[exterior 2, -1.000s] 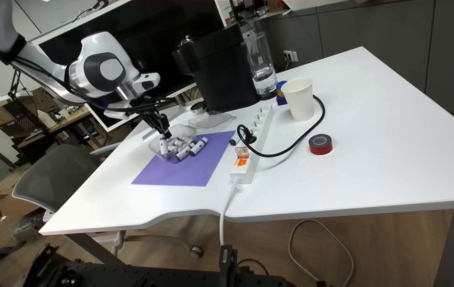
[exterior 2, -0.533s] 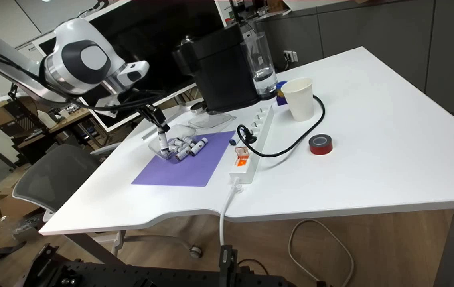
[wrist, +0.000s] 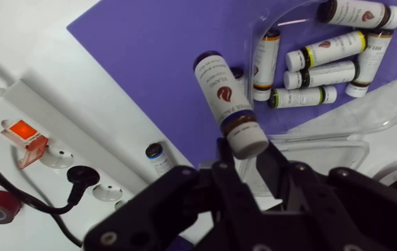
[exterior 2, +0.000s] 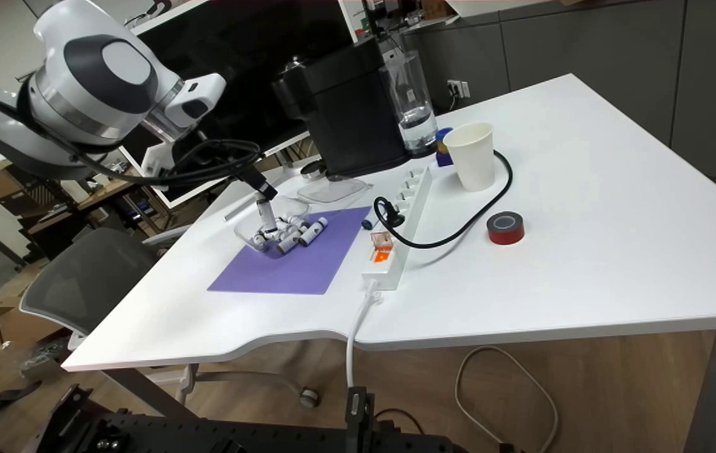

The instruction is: Put a bottle on the table

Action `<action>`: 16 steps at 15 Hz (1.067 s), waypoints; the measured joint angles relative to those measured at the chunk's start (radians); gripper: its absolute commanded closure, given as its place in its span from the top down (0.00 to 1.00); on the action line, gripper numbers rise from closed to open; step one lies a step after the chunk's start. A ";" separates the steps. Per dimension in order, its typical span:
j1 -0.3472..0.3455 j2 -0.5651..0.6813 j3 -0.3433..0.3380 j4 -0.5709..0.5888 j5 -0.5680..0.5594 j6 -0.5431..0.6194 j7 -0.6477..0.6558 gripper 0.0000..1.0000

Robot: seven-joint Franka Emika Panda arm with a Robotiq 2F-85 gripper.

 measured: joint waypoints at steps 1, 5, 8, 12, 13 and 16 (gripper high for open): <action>-0.001 -0.007 -0.027 -0.016 -0.026 0.028 0.016 0.06; -0.019 0.001 -0.102 -0.053 -0.044 0.146 0.026 0.06; -0.048 0.027 -0.113 -0.070 -0.035 0.224 0.025 0.06; -0.092 0.087 -0.087 -0.075 -0.022 0.308 0.025 0.06; -0.101 0.107 -0.080 -0.072 -0.021 0.327 0.025 0.06; -0.116 0.170 -0.074 -0.055 -0.020 0.371 0.023 0.06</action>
